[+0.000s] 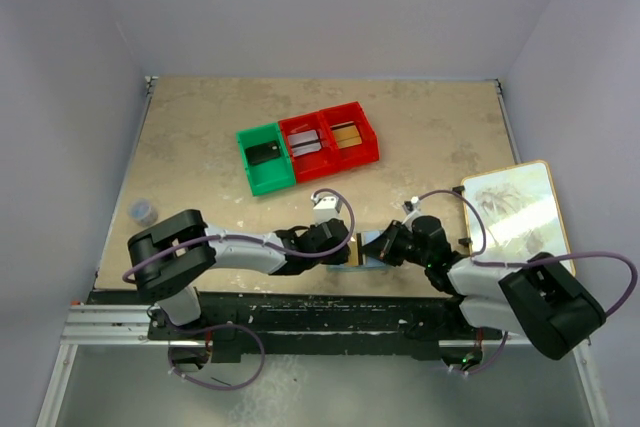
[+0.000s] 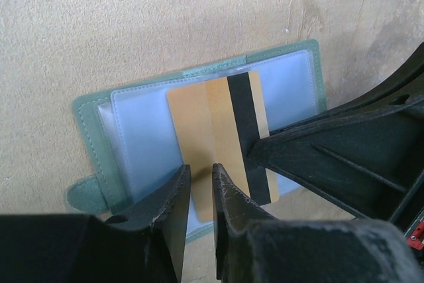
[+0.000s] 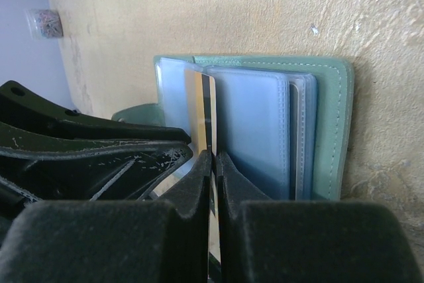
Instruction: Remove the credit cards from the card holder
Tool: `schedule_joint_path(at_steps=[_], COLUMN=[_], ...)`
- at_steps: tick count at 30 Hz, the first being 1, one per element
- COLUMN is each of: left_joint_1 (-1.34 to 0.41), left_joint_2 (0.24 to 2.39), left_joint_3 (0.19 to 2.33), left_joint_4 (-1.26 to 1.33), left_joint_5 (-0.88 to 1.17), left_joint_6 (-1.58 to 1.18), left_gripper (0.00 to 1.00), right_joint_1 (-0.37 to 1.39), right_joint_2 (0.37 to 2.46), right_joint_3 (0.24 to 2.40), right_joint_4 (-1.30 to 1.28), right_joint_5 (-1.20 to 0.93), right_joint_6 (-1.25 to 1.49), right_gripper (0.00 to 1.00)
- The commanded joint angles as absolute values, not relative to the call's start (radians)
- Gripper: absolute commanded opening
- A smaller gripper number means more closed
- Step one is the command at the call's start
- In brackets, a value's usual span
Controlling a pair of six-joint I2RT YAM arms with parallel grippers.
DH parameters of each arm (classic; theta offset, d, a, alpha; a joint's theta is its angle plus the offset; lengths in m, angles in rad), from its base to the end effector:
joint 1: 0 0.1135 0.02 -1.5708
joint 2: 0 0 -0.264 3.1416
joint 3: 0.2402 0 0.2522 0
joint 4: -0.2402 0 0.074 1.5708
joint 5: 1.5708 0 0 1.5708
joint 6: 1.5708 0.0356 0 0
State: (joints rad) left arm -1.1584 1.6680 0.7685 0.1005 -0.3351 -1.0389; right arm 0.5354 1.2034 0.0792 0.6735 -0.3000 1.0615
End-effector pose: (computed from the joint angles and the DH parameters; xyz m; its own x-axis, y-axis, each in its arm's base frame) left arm 0.1390 -0.2885 0.1446 -0.8121 -0.1743 -0.5568 0.1446 0.8644 -0.4815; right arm 0.1514 0.1021 0.1178 -0.8079 0.4905 -0.3265 -0.0221 0.5285 0.8487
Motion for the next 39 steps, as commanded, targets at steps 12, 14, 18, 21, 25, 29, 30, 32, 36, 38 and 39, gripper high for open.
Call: schedule_joint_path(at_steps=[12, 14, 18, 21, 25, 29, 30, 32, 36, 38, 39], left_joint_1=[-1.152, -1.153, -1.152, -1.154, -1.153, -1.152, -1.152, -1.152, -1.153, -1.152, -1.153], left_joint_2=[1.723, 1.727, 1.723, 1.709, 1.689, 1.681, 1.681, 1.681, 1.687, 1.691, 1.692], left_joint_3=[0.737, 0.717, 0.697, 0.688, 0.689, 0.69, 0.69, 0.689, 0.695, 0.699, 0.701], left_joint_4=[0.13, 0.147, 0.15, 0.136, 0.102, 0.085, 0.084, 0.084, 0.087, 0.09, 0.09], left_joint_5=[-0.273, -0.265, -0.275, -0.291, -0.317, -0.33, -0.331, -0.333, -0.334, -0.333, -0.332], left_joint_6=[-1.044, -1.047, -1.052, -1.054, -1.055, -1.05, -1.051, -1.051, -1.053, -1.054, -1.054], left_gripper=[0.11, 0.09, 0.08, 0.08, 0.07, 0.07, 0.07, 0.07, 0.07, 0.07, 0.07], right_joint_1=[0.532, 0.533, 0.533, 0.533, 0.534, 0.534, 0.534, 0.534, 0.533, 0.534, 0.534], right_joint_2=[1.227, 1.231, 1.248, 1.251, 1.229, 1.188, 1.178, 1.153, 1.15, 1.174, 1.189], right_joint_3=[0.101, 0.1, 0.107, 0.111, 0.113, 0.13, 0.134, 0.134, 0.127, 0.135, 0.138], right_joint_4=[0.673, 0.688, 0.704, 0.708, 0.683, 0.599, 0.582, 0.57, 0.609, 0.62, 0.633], right_joint_5=[-0.338, -0.351, -0.37, -0.366, -0.333, -0.29, -0.282, -0.272, -0.309, -0.325, -0.333], right_joint_6=[1.019, 1.018, 1.018, 1.024, 1.038, 1.037, 1.037, 1.036, 1.037, 1.018, 1.013], right_gripper=[0.2, 0.24, 0.25, 0.22, 0.22, 0.25, 0.25, 0.25, 0.21, 0.13, 0.11])
